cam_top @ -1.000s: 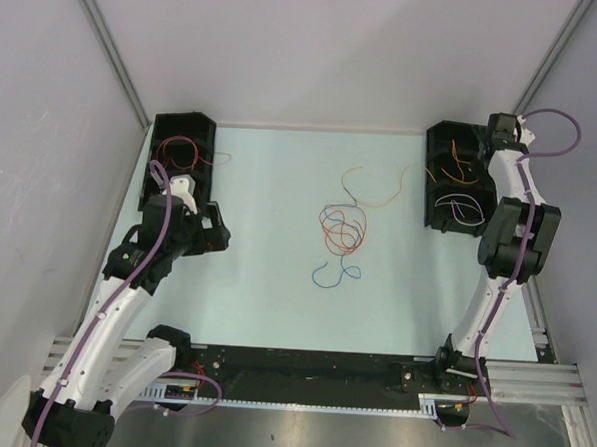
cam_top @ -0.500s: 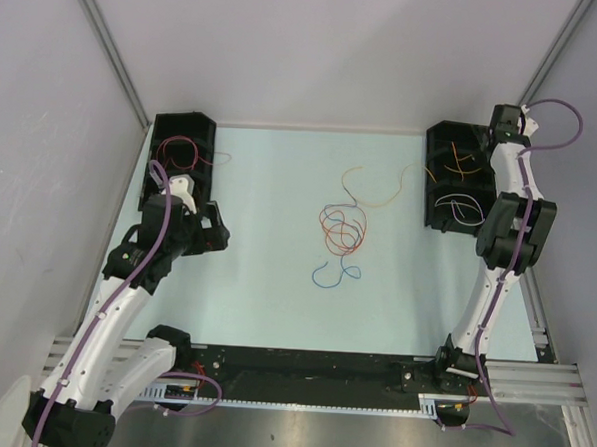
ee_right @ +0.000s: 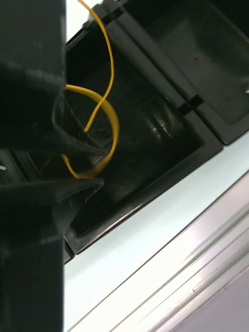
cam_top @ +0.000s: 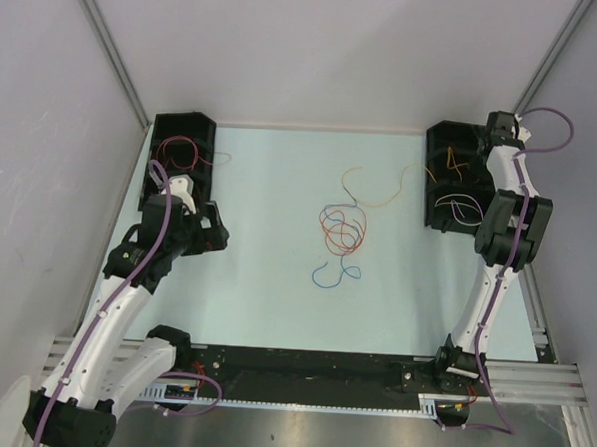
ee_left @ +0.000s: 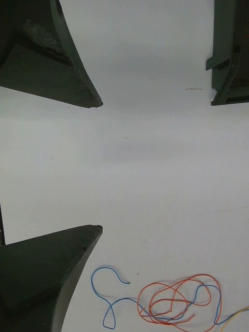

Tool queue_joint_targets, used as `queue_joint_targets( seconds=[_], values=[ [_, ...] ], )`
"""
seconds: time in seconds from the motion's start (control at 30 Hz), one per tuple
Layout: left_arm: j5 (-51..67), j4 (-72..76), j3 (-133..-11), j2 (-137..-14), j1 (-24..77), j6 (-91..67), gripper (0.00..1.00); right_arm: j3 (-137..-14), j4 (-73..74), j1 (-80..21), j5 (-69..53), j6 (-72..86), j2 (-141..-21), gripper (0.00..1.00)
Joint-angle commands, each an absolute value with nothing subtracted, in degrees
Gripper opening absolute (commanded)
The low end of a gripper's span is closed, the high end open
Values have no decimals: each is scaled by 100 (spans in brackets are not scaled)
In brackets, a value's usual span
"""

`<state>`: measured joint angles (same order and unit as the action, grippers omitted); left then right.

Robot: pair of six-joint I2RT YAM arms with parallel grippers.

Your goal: Untangle the cables

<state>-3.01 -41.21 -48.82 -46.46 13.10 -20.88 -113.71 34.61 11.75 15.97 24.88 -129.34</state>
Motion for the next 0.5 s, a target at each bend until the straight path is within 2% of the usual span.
queue_joint_targets(
  seconds=[0.0, 0.07, 0.17, 0.47],
  values=[
    [-281, -3999, -4878, -4579, 1266, -1986, 100, -11522, 3436, 1169, 1520, 2461, -12613, 35],
    [-290, -3990, -4878, -4562, 1266, -1986, 100, -11601, 3506, 1143, 1599, 2435, -12455, 45],
    [-299, -3999, -4869, -4535, 1266, -1986, 100, -11865, 3735, 1055, 1757, 2400, -12305, 50],
    [-290, -3990, -4869, -4509, 1257, -1986, 100, -11962, 4087, 169, 1767, 2021, -11953, 51]
  ],
)
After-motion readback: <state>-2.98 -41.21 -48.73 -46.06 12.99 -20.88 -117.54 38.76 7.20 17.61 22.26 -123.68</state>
